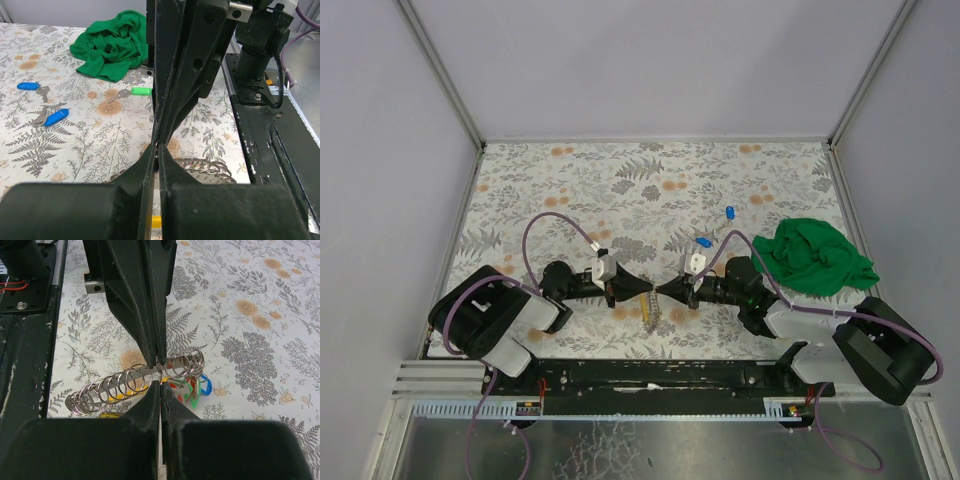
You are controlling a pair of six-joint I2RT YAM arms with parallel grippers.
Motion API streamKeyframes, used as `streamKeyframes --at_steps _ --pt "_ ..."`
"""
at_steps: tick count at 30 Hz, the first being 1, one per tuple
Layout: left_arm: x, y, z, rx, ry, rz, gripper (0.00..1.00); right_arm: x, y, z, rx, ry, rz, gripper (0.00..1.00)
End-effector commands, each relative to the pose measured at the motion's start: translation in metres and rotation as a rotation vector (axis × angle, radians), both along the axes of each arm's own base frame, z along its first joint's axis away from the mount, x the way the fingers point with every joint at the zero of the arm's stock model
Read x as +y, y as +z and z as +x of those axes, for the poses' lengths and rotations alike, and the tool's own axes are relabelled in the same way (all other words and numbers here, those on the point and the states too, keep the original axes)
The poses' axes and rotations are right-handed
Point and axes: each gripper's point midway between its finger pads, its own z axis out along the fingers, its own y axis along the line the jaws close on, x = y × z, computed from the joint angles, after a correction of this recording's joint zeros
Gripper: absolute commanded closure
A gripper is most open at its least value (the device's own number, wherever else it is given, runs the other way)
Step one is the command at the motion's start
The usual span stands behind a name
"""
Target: Put the keys on the keyring
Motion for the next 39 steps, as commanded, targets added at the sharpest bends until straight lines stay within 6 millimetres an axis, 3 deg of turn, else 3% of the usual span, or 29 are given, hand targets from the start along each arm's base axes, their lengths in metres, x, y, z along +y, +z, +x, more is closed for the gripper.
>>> streamKeyframes --at_steps 1,39 --pt "-0.007 0.022 -0.005 -0.076 -0.05 -0.059 1.0 0.014 0.05 -0.002 -0.137 0.068 0.147 1.0" --pt "-0.016 0.013 -0.004 0.013 0.036 -0.069 1.0 0.008 0.097 0.015 -0.251 -0.045 0.311 1.0"
